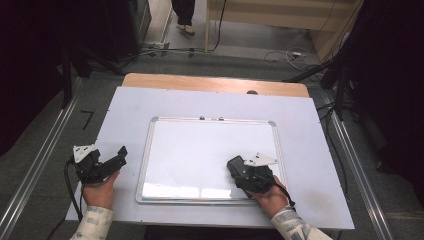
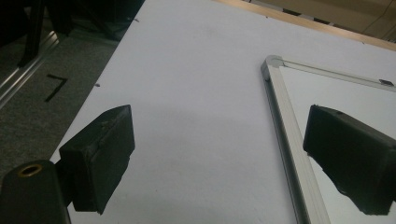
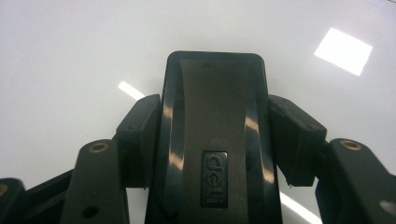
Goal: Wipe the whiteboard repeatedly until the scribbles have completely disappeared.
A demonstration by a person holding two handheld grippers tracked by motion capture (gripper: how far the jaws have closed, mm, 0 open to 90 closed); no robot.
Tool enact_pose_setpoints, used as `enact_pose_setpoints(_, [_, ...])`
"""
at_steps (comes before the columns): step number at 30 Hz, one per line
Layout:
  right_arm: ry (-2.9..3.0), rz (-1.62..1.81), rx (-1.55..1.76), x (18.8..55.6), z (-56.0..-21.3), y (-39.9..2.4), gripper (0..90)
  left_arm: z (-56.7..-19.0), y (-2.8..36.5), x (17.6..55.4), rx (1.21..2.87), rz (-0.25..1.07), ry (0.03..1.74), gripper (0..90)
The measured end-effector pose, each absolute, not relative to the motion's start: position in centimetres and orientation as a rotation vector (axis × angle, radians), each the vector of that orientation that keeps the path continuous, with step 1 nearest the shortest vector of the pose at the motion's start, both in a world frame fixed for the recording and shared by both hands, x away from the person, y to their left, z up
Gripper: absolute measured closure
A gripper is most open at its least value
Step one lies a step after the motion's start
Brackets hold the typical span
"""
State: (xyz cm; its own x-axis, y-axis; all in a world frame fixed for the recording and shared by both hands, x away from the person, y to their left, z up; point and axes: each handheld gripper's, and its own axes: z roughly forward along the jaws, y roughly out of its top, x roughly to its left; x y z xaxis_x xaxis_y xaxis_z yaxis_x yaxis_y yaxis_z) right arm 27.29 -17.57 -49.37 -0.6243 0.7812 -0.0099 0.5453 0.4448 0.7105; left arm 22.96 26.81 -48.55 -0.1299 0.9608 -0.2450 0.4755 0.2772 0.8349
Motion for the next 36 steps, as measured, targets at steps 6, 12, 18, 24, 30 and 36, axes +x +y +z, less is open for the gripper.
enact_pose_setpoints(6, [2.354,0.975,1.147,27.3,-49.4,-18.4,38.3,-48.6,26.8,23.0,1.32,0.757,1.74,9.5])
enact_pose_setpoints(12, [2.352,0.98,1.151,27.3,-49.4,-18.6,38.3,-48.6,26.9,22.9,1.318,0.757,1.743,9.5])
enact_pose_setpoints(18, [2.341,0.968,1.153,27.3,-49.4,-18.5,38.3,-48.6,26.7,23.1,1.324,0.754,1.739,9.5])
enact_pose_setpoints(24, [2.339,0.97,1.153,27.2,-49.4,-18.5,38.3,-48.6,26.5,23.4,1.334,0.75,1.735,9.5])
enact_pose_setpoints(30, [2.315,0.981,1.188,27.3,-49.4,-18.8,38.3,-48.6,26.6,23.5,1.326,0.748,1.735,9.5])
enact_pose_setpoints(36, [2.291,0.967,1.212,27.4,-49.3,-19.5,38.3,-48.6,26.6,23.5,1.32,0.75,1.736,9.5])
